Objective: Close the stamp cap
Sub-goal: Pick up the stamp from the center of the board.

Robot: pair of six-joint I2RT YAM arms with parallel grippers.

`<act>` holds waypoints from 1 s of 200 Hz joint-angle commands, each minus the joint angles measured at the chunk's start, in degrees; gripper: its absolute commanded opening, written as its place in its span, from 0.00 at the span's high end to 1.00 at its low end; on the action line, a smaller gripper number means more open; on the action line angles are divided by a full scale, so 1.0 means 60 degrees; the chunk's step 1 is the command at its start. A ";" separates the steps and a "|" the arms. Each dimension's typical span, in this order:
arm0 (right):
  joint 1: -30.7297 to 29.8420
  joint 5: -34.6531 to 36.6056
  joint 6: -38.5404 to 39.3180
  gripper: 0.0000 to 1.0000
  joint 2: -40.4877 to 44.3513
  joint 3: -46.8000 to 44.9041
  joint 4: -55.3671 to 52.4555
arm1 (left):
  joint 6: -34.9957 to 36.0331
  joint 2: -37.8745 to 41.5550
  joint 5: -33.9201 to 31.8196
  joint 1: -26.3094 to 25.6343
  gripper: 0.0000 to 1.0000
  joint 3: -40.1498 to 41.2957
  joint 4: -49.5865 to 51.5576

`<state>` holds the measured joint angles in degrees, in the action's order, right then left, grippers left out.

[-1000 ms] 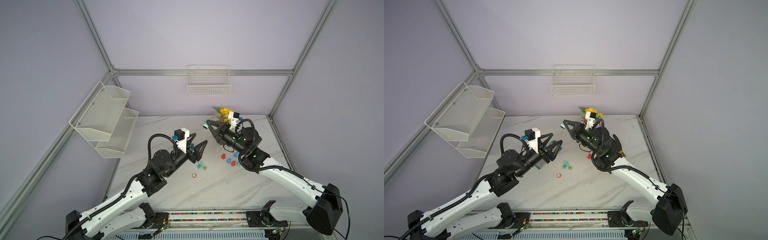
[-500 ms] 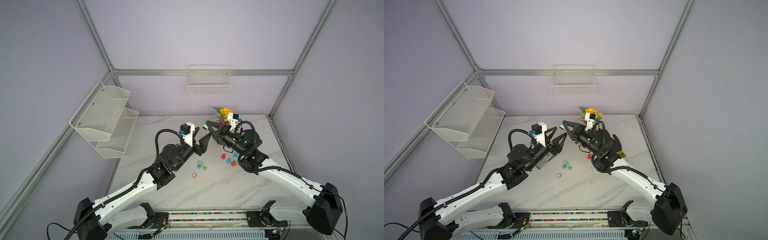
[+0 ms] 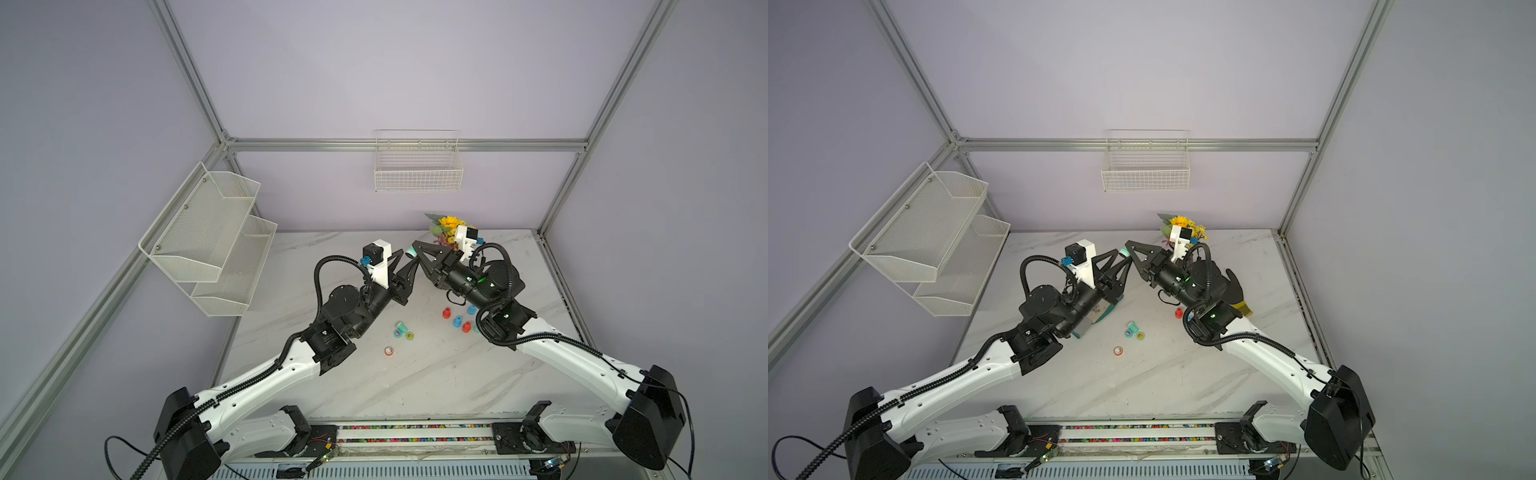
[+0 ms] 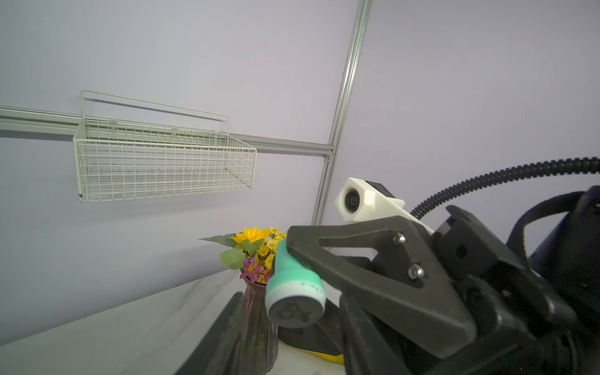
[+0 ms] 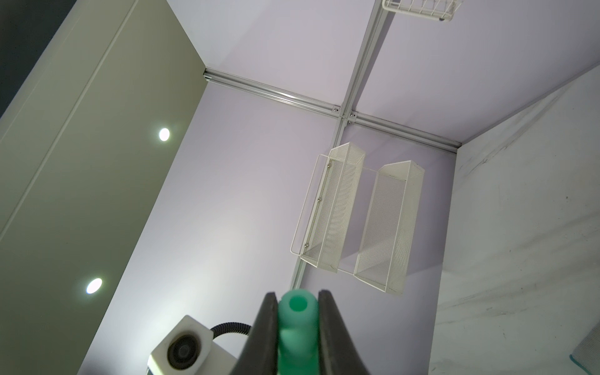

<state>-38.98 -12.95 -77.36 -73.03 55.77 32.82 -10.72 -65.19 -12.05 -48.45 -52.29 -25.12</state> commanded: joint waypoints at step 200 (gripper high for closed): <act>0.0704 -0.4868 0.0811 0.49 0.1644 -0.0238 0.0185 | 0.2446 0.2681 0.5059 -0.0017 0.85 -0.0073 0.2931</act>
<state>-35.90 -29.89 -71.70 -63.26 51.48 34.61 -0.86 -51.46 8.49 -48.42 -51.75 -12.88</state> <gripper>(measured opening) 0.510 0.253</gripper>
